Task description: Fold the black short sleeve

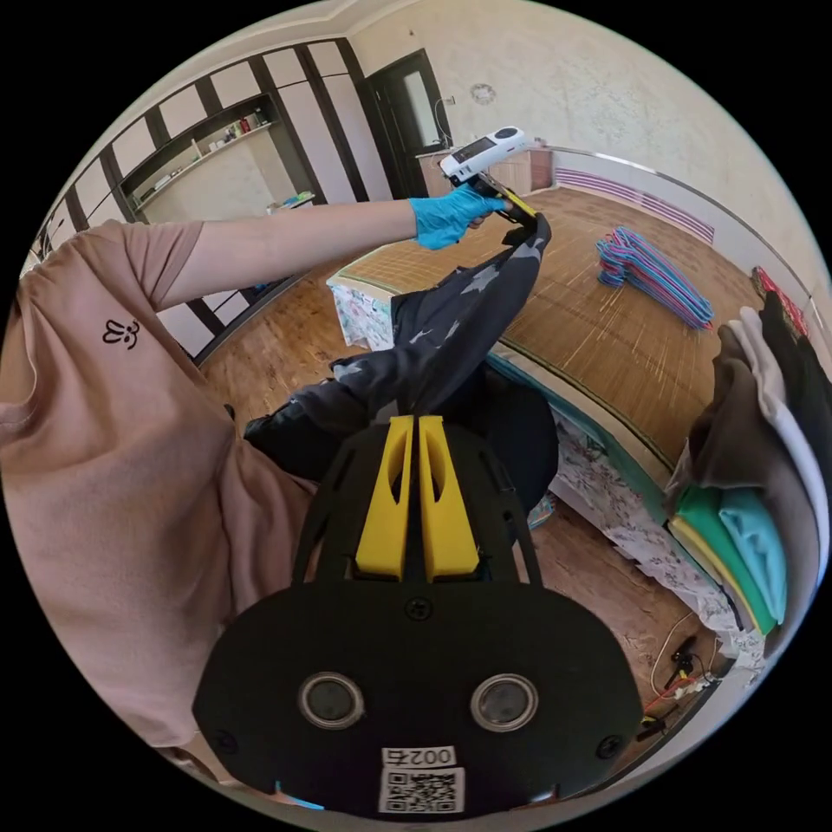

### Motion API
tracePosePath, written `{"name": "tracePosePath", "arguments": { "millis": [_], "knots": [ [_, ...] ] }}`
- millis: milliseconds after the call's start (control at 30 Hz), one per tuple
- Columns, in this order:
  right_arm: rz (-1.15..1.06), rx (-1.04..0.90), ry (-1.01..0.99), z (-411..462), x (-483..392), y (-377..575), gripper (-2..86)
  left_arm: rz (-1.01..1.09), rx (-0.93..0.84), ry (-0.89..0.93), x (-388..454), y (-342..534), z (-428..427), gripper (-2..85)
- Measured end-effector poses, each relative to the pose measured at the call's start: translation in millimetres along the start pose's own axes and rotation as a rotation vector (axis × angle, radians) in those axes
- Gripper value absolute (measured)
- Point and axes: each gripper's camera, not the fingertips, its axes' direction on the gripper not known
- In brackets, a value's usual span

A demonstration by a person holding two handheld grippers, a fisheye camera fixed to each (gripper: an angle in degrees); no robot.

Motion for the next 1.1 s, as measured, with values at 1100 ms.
{"name": "tracePosePath", "arguments": {
  "millis": [1100],
  "knots": [
    [0.209,-0.138,-0.031,23,113,90,-0.7,0.554,-0.135,0.023,158,-187,69,4.8]
  ]
}}
